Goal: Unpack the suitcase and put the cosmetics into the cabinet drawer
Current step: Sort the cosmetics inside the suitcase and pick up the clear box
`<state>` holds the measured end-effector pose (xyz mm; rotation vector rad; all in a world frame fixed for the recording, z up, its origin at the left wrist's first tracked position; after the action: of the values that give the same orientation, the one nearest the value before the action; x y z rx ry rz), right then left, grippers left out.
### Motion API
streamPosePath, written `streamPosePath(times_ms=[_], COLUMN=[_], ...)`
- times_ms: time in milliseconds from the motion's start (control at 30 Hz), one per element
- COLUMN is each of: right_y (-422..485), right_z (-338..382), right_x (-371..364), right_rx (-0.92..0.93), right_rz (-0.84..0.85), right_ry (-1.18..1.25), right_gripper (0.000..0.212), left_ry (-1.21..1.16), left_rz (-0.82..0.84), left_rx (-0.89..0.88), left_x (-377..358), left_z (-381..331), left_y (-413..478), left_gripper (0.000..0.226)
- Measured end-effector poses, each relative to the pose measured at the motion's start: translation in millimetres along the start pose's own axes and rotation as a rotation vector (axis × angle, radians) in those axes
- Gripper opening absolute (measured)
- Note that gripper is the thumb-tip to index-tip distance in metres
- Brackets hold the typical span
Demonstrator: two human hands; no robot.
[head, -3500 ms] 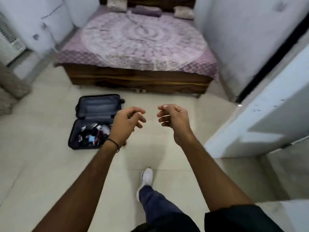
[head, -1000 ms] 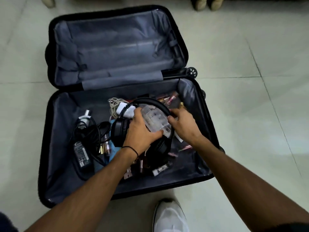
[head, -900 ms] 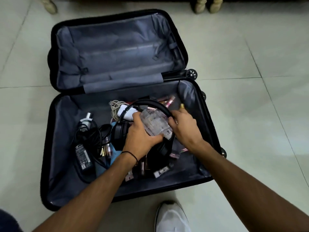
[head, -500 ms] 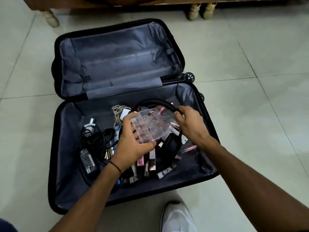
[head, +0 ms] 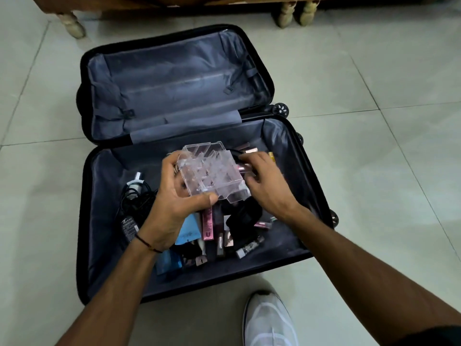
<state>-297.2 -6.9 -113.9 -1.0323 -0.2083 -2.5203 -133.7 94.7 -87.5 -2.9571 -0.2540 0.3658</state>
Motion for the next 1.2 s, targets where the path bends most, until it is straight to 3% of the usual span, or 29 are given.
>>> streamPosePath(times_ms=[100,200,333,467,700,900,1033,1133,1200], right_y=[-1,-4,-8,-10,-10,-5,-1,-9,-17], right_z=[-5,-13,-18,-27,-59,-74,-73,-59,-54], right_x=[-20,-21,-16,-14,15,30,28,36,28], right_rx=[-0.021,-0.105,-0.151,-0.231,-0.343,-0.403,-0.424,-0.391,-0.465], right_rz=[0.202,0.277,0.276,0.28,0.044,-0.194,-0.183,-0.249,-0.174], right_ry=[-0.022,0.143,0.312,0.501,0.726,0.351,0.286,0.178,0.434], right_gripper=[0.053,0.049,0.026,0.024,0.023,0.017,0.041,0.036,0.038], left_ry=[-0.056,-0.103,-0.141,-0.181,-0.199,-0.181,-0.19,-0.214,-0.233], left_rz=[0.024,0.03,0.017,0.0,-0.007,0.026,0.071,0.103,0.115], left_rx=[0.035,0.075,0.103,0.133,0.13,0.109,0.108,0.113,0.116], left_x=[-2,0,6,9,11,-4,-18,-27,-34], left_z=[-4,3,10,13,14,13,13,12,12], left_y=[1,-2,-4,-4,-2,4,7,10,12], left_gripper=[0.092,0.092,0.085,0.077,0.078,0.079,0.077,0.084,0.087])
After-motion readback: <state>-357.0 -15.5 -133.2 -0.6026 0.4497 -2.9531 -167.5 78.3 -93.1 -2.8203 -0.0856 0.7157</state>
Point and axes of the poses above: each hand's wrist, its own y-axis towards the middle knuckle, its own x-axis out of the back of the hand, z = x × y, the point moved 8 cm from there along y, towards the middle knuckle, and after that the axes turned 2 degrees about -x, right-handed, at the moved point
